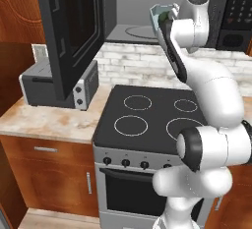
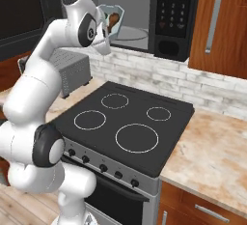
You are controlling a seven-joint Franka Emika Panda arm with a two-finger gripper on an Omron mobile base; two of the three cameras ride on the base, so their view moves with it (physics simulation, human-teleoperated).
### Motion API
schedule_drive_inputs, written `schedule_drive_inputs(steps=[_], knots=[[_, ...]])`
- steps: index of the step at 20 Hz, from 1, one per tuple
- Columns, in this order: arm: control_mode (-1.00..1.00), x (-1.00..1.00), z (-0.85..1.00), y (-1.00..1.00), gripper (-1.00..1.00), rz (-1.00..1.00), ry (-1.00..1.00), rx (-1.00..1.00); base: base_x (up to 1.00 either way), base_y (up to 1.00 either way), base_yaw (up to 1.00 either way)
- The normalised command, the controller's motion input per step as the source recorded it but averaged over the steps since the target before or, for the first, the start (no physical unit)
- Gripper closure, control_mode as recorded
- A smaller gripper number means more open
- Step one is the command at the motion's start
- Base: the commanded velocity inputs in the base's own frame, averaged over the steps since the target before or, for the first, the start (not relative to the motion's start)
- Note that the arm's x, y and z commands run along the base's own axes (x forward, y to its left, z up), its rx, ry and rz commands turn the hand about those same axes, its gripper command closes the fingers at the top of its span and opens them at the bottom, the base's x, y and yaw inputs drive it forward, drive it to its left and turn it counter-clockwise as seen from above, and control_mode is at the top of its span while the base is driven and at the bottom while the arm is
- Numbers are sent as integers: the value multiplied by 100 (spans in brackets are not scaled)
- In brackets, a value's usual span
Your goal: Place the tupperware containing the chicken drumstick and broccoli meal in the microwave. Close the microwave door and press the start button to reheat the meal.
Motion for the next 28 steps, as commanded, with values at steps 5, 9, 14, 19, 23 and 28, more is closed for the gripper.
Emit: schedule_drive_inputs(steps=[5, 9, 14, 19, 23, 28], knots=[[-100, 59, -9, -1, 100, 0, 6, 0, 0, 0, 0], [-100, 59, 0, -4, 100, 0, 4, 0, 0, 0, 0], [-100, 56, 0, -7, 100, 0, 1, 0, 0, 0, 0], [-100, 55, 0, -5, 100, 0, 1, 0, 0, 0, 0], [-100, 53, 0, -5, 100, 0, 1, 0, 0, 0, 0], [-100, 46, -1, -1, 100, 0, 4, 0, 0, 0, 0]])
